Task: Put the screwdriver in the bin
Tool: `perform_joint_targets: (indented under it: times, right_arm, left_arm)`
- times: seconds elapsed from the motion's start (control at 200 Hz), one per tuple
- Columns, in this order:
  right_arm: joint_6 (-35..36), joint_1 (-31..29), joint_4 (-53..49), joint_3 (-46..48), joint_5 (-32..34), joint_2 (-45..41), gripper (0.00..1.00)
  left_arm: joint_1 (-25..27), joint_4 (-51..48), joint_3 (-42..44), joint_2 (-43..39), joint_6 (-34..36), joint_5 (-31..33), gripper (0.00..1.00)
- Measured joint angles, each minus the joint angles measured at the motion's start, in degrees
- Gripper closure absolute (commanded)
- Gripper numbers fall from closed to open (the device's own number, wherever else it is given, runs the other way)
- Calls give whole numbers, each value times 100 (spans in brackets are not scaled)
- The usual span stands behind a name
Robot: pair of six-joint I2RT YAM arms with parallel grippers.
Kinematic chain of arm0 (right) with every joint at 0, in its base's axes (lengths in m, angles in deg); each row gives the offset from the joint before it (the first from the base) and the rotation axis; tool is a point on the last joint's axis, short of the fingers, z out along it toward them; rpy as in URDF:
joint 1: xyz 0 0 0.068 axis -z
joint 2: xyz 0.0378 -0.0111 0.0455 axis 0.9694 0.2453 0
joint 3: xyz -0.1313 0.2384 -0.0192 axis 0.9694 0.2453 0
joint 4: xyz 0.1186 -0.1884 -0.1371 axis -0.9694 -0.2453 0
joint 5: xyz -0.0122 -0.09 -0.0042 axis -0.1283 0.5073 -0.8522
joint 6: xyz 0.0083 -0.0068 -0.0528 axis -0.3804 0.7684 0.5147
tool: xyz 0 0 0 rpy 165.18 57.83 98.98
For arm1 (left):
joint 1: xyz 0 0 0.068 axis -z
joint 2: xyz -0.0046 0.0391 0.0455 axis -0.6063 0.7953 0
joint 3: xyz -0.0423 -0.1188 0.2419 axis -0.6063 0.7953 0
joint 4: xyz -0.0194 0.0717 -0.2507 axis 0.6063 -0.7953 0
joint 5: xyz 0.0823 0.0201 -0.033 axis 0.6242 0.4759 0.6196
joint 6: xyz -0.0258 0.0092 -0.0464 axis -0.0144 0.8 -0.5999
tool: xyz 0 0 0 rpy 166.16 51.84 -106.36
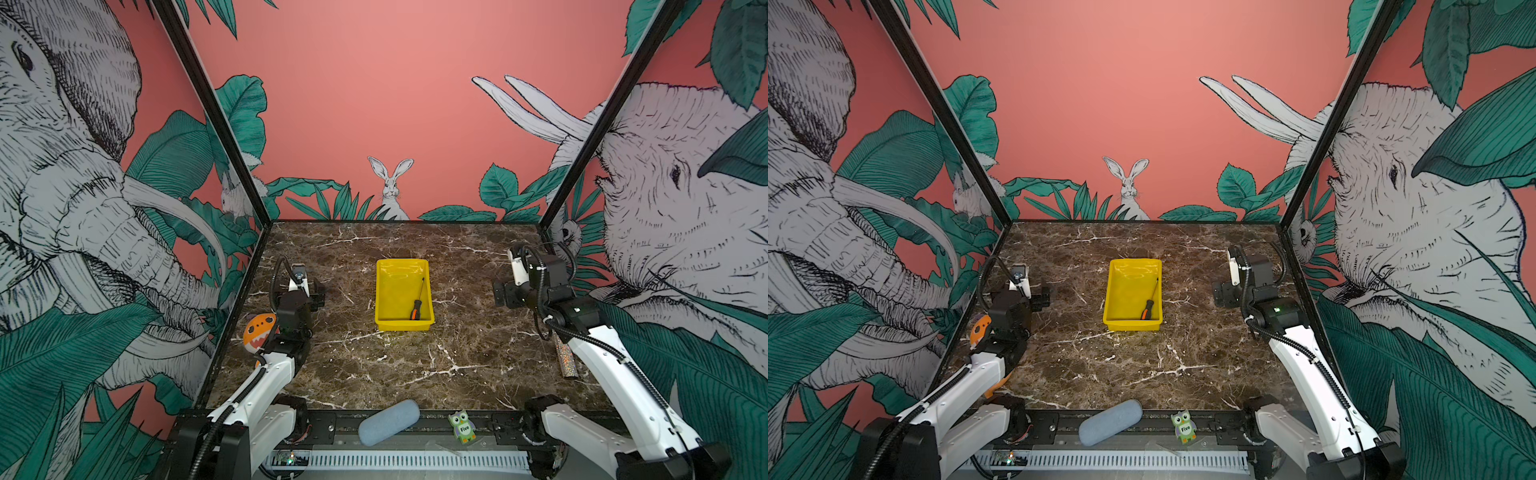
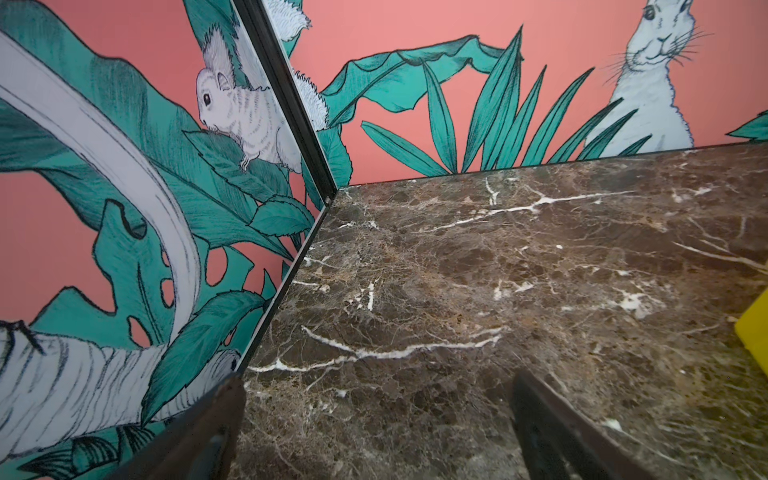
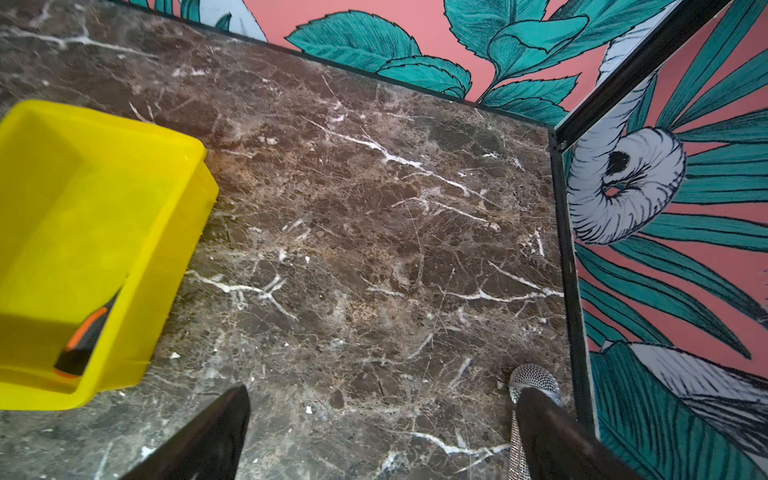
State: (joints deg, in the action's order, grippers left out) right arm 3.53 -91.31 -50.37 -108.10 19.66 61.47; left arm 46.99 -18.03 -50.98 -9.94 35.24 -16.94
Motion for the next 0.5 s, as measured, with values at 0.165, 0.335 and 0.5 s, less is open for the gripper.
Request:
perform_joint_targets:
  times: [0.165, 0.335, 0.5]
  right_arm:
    - [160, 11, 212, 435, 431, -70, 1]
    - [234, 146, 1268, 1456, 643, -376, 1]
    - [251, 299, 2844, 2577, 713, -376, 1]
  left_arm:
    - [-111, 234, 68, 214, -11, -197, 0]
    - [-116, 514, 68, 435, -39, -398, 0]
    - [-116, 782, 68, 761, -42, -540, 0]
